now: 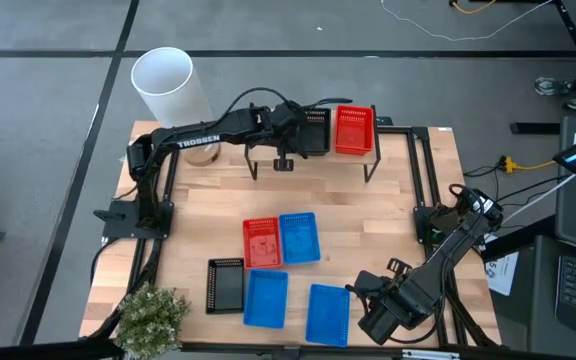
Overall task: Stack baskets on shelf by color
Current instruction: Stack the top black bin on top of the other black bin on the shelf
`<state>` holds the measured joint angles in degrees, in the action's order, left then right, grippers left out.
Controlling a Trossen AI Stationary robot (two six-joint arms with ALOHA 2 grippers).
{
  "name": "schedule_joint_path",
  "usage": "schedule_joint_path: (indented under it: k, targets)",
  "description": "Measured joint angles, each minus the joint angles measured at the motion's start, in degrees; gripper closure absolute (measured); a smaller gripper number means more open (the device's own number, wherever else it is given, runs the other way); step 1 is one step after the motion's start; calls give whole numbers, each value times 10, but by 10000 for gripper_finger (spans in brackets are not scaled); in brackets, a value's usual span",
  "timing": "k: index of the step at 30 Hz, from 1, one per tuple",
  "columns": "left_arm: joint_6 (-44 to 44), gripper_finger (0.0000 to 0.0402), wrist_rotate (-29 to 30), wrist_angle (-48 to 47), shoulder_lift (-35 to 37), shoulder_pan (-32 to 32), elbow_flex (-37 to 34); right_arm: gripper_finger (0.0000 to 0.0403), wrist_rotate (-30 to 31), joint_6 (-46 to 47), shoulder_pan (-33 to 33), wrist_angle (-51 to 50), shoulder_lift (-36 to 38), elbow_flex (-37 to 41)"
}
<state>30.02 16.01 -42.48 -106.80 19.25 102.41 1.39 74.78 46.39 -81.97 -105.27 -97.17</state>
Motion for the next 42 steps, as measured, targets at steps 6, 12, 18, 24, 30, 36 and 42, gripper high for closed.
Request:
schedule_joint_path:
  k: [6, 12, 18, 24, 30, 36, 42]
  targets:
    - [1, 339, 2, 13, 0, -4, 0, 324, 0, 0, 4, 0, 0, 0]
    - [5, 339, 6, 36, 0, -15, 0, 324, 0, 0, 4, 0, 0, 0]
    - [43, 339, 101, 28, 6, -28, 0, 324, 0, 0, 4, 0, 0, 0]
    - [20, 339, 97, -59, 10, -8, 0, 324, 0, 0, 4, 0, 0, 0]
    - [-14, 339, 51, -83, 10, 11, 0, 324, 0, 0, 4, 0, 0, 0]
    - [-14, 339, 15, -69, 10, 10, 0, 324, 0, 0, 4, 0, 0, 0]
    - [-22, 339, -10, -52, 10, 4, 0, 324, 0, 0, 4, 0, 0, 0]
